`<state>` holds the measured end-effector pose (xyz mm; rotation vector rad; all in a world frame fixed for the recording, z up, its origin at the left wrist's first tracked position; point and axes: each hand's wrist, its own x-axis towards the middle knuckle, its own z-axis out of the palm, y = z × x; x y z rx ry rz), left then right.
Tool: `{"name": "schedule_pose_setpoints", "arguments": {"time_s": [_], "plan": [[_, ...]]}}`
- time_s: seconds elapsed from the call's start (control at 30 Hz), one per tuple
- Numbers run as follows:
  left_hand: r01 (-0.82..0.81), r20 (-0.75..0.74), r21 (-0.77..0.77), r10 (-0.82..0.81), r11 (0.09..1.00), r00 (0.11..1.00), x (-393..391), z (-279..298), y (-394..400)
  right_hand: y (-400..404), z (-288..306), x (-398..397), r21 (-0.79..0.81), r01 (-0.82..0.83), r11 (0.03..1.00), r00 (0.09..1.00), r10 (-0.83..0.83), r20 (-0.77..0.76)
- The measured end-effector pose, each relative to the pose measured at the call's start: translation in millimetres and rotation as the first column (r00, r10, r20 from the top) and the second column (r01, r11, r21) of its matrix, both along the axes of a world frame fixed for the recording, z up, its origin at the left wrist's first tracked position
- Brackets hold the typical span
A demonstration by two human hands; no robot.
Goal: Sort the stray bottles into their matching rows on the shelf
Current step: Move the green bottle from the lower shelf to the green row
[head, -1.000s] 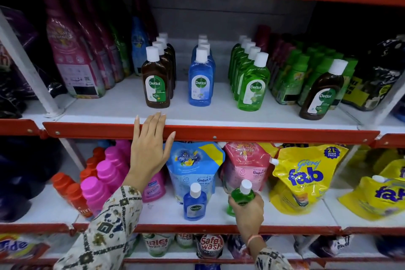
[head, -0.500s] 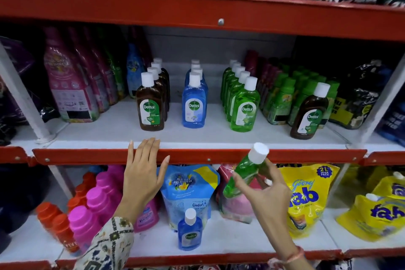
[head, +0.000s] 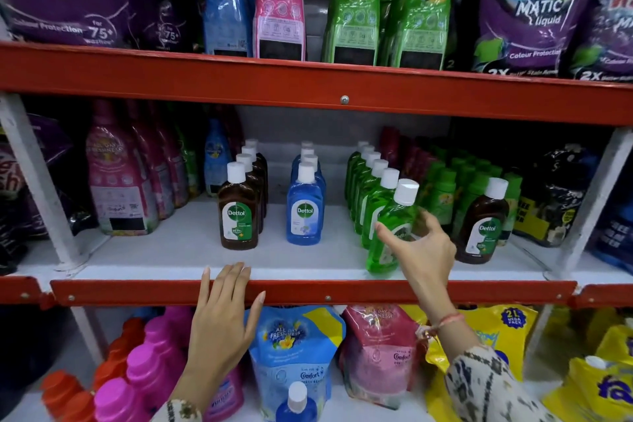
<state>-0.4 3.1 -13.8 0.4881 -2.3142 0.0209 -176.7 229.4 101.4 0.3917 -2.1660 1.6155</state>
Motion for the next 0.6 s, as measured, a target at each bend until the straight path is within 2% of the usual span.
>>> {"name": "schedule_pose_setpoints", "arguments": {"time_s": [0.13, 0.43, 0.6], "plan": [[-0.002, 0.002, 0.004, 0.002, 1.0, 1.0, -0.2, 0.0, 0.2, -5.2, -0.5, -11.8, 0.057, 0.038, 0.998, 0.999, -0.04, 0.024], [-0.014, -0.019, 0.008, 0.014, 1.0, 1.0, -2.5, -2.1, 1.4, -11.5, -13.6, -27.3, 0.102, -0.009, 0.995, 0.999, 0.005, 0.037], [-0.02, -0.033, 0.002, 0.02, 1.0, 0.999, -1.6, -2.1, 3.0, -7.6, -20.8, -11.4, 0.074, -0.011, 0.997, 0.999, 0.014, -0.036]]}}
